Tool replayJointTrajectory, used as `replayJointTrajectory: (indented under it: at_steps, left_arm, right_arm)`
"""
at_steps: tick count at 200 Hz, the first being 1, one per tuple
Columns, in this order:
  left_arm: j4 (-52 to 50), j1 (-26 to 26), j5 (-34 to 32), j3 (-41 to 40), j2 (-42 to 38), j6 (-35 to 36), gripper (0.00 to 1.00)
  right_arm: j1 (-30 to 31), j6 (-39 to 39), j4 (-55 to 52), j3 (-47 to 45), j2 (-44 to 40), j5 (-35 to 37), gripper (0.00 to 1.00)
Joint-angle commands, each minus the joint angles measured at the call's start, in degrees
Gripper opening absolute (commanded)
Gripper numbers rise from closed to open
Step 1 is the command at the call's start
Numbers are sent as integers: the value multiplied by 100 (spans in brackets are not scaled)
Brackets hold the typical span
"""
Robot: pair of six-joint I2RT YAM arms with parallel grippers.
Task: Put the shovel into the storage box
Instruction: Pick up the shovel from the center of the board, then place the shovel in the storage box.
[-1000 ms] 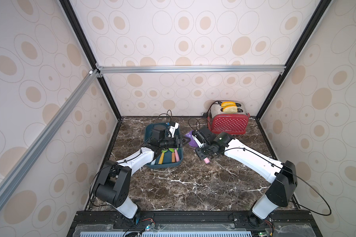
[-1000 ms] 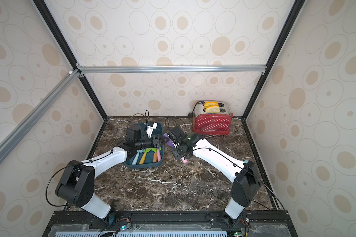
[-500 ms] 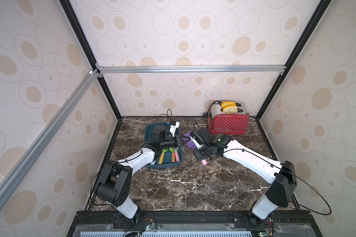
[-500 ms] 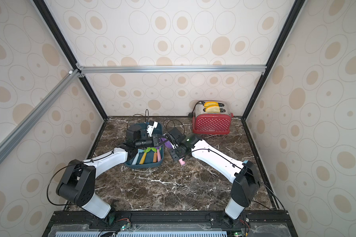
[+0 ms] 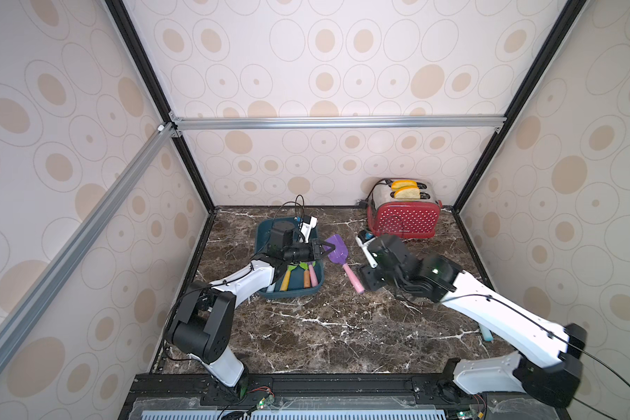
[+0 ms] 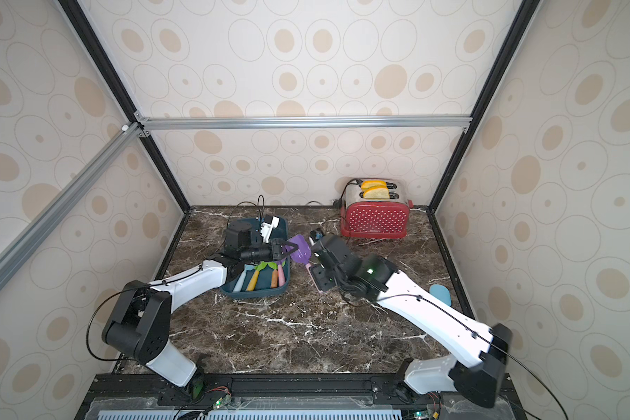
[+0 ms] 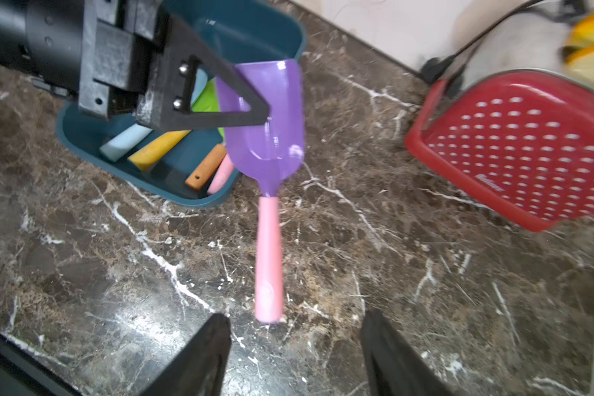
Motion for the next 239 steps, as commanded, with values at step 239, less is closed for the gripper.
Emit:
replayJointTrajectory:
  at_steps: [239]
  left_arm:
    - [-5964, 1977, 507, 4244, 3198, 4380, 15]
  right_arm:
    - [-2447, 987, -1518, -2255, -2205, 1524, 89]
